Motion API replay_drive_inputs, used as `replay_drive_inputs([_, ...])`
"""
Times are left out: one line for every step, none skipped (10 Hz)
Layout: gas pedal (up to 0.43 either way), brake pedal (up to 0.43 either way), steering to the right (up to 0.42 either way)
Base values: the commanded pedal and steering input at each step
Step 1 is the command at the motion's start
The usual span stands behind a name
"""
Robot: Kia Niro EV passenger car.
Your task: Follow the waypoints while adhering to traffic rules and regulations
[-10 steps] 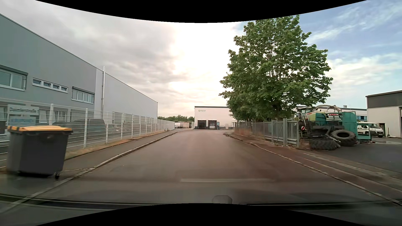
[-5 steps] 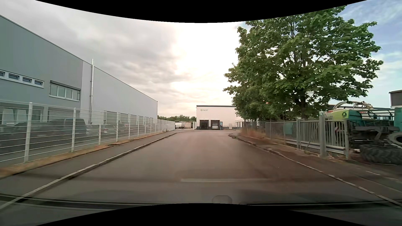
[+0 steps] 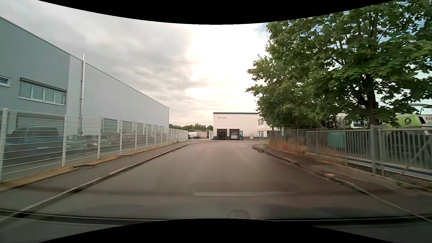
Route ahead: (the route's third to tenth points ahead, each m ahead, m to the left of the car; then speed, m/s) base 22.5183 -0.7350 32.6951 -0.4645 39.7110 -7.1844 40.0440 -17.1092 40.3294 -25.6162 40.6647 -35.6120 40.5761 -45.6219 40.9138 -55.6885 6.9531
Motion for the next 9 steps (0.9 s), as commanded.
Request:
replay_drive_inputs([0.087, 0.000, -0.018])
replay_drive_inputs([0.087, 0.000, -0.017])
replay_drive_inputs([0.087, 0.000, -0.016])
replay_drive_inputs([0.087, 0.000, -0.016])
replay_drive_inputs([0.087, 0.000, -0.014])
replay_drive_inputs([0.087, 0.000, -0.010])
replay_drive_inputs([0.079, 0.000, -0.007])
replay_drive_inputs([0.079, 0.000, -0.001])
replay_drive_inputs([0.079, 0.000, 0.010])
